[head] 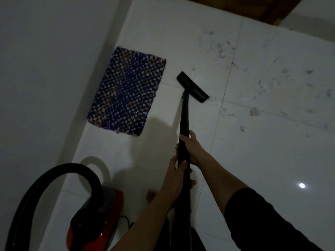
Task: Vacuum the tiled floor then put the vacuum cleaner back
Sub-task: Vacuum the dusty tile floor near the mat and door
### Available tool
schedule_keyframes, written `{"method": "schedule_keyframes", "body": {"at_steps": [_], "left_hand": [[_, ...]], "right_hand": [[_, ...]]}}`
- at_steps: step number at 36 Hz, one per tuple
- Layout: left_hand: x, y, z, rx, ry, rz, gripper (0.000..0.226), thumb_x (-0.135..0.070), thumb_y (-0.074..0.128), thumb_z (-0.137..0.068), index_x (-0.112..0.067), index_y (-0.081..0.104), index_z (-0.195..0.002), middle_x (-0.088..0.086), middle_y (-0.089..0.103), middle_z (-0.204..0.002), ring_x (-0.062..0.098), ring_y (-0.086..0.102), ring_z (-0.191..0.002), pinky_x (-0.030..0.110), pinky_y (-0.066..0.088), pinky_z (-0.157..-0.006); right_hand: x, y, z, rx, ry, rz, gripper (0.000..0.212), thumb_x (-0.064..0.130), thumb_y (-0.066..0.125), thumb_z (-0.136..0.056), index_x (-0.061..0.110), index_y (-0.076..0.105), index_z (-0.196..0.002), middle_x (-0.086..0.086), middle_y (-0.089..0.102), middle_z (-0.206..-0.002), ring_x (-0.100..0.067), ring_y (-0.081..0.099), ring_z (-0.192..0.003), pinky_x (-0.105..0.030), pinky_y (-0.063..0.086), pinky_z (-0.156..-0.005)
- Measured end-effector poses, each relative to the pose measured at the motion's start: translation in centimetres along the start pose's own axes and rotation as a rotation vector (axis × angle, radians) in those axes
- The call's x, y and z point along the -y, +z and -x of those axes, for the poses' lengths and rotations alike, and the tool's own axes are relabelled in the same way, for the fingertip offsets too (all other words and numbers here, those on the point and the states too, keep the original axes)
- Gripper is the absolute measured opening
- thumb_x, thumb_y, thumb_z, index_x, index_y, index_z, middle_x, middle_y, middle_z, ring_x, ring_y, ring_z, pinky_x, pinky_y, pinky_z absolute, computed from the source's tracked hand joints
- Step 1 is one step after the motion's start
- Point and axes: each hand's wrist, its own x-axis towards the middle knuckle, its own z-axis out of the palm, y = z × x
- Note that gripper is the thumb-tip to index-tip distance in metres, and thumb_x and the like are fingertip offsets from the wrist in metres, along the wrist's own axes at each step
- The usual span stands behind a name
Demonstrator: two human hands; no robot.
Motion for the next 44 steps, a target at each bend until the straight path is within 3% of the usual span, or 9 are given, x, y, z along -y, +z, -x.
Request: {"method": "schedule_keyframes", "body": {"at_steps": [11, 17, 19, 21, 24, 26, 30, 37, 44], "left_hand": [[-11.2, 1.9, -7.8, 0.034, -0.013, -0.235, 0.045, -0.032, 0.03, -0.103, -0.03, 0.022, -0.148, 0.004, 0.054, -0.086, 0.015, 0.054, -0.067, 0.018, 0.048, -0.038], [-16.1, 1.9, -10.3, 0.014, -0.017, -0.206, 0.039, -0.031, 0.031, -0.103, -0.029, 0.032, -0.143, 0.012, 0.057, -0.085, 0.017, 0.052, -0.059, 0.021, 0.047, -0.038], [-17.6, 2.0, -11.3, -0.002, -0.008, -0.218, 0.041, -0.032, 0.033, -0.103, -0.028, 0.032, -0.144, 0.026, 0.06, -0.114, 0.034, 0.063, -0.075, 0.034, 0.058, -0.058], [-19.1, 2.0, -12.2, 0.006, -0.008, -0.228, 0.042, -0.033, 0.034, -0.103, -0.03, 0.033, -0.144, 0.026, 0.057, -0.126, 0.046, 0.062, -0.1, 0.049, 0.054, -0.083], [-21.0, 2.4, -13.7, 0.04, -0.013, -0.177, 0.036, -0.031, 0.033, -0.103, -0.031, 0.038, -0.139, 0.008, 0.064, -0.082, 0.018, 0.063, -0.053, 0.028, 0.052, -0.049], [-22.3, 2.9, -14.7, 0.05, -0.01, -0.17, 0.036, -0.031, 0.032, -0.103, -0.031, 0.04, -0.138, 0.002, 0.061, -0.072, 0.009, 0.055, -0.042, 0.022, 0.045, -0.041], [-25.3, 5.3, -15.9, 0.097, -0.002, -0.11, 0.031, -0.025, 0.031, -0.104, -0.022, 0.045, -0.132, 0.001, 0.058, -0.061, 0.006, 0.051, -0.034, 0.018, 0.043, -0.035], [-29.9, 10.2, -19.5, 0.075, 0.039, -0.227, 0.04, -0.029, 0.032, -0.103, -0.022, 0.038, -0.141, 0.002, 0.058, -0.077, 0.0, 0.057, -0.04, 0.013, 0.046, -0.039], [-33.8, 14.3, -23.0, 0.04, 0.054, -0.226, 0.041, -0.031, 0.033, -0.102, -0.02, 0.039, -0.142, 0.006, 0.056, -0.075, 0.012, 0.053, -0.055, 0.017, 0.046, -0.039]], "right_hand": [[11.9, 3.5, -7.0, -0.059, -0.097, 0.198, 0.046, 0.007, 0.043, -0.1, 0.017, 0.027, -0.141, -0.012, 0.046, -0.074, -0.022, 0.047, -0.058, -0.035, 0.048, -0.054], [16.1, 5.4, -10.3, -0.115, -0.116, 0.305, 0.056, 0.018, 0.055, -0.096, 0.02, 0.029, -0.145, -0.015, 0.056, -0.1, -0.025, 0.056, -0.072, -0.047, 0.056, -0.076], [17.2, 5.7, -11.2, -0.107, -0.103, 0.247, 0.063, 0.019, 0.056, -0.095, 0.027, 0.024, -0.149, -0.014, 0.058, -0.093, -0.023, 0.056, -0.065, -0.039, 0.055, -0.063], [18.4, 6.0, -12.1, -0.087, -0.094, 0.159, 0.065, 0.017, 0.053, -0.097, 0.031, 0.02, -0.15, -0.01, 0.056, -0.082, -0.022, 0.053, -0.056, -0.032, 0.05, -0.051], [20.3, 6.1, -13.6, -0.068, -0.069, 0.021, 0.062, 0.013, 0.05, -0.098, 0.036, 0.022, -0.148, -0.009, 0.05, -0.073, -0.019, 0.048, -0.052, -0.028, 0.047, -0.045], [21.7, 5.9, -14.7, -0.047, -0.059, -0.041, 0.061, 0.009, 0.048, -0.097, 0.038, 0.024, -0.146, -0.009, 0.046, -0.065, -0.019, 0.045, -0.051, -0.025, 0.046, -0.043], [25.2, 5.0, -16.4, -0.05, -0.097, 0.02, 0.055, 0.004, 0.044, -0.097, 0.033, 0.029, -0.142, -0.009, 0.038, -0.061, -0.019, 0.039, -0.048, -0.022, 0.041, -0.039], [32.0, 2.5, -18.9, -0.124, -0.108, 0.139, 0.067, 0.004, 0.044, -0.096, 0.033, 0.019, -0.151, -0.008, 0.044, -0.061, -0.013, 0.045, -0.037, -0.018, 0.042, -0.036], [37.6, 0.4, -22.0, -0.176, -0.142, 0.196, 0.066, 0.008, 0.047, -0.095, 0.033, 0.021, -0.15, -0.006, 0.05, -0.065, -0.013, 0.048, -0.043, -0.02, 0.043, -0.038]]}}
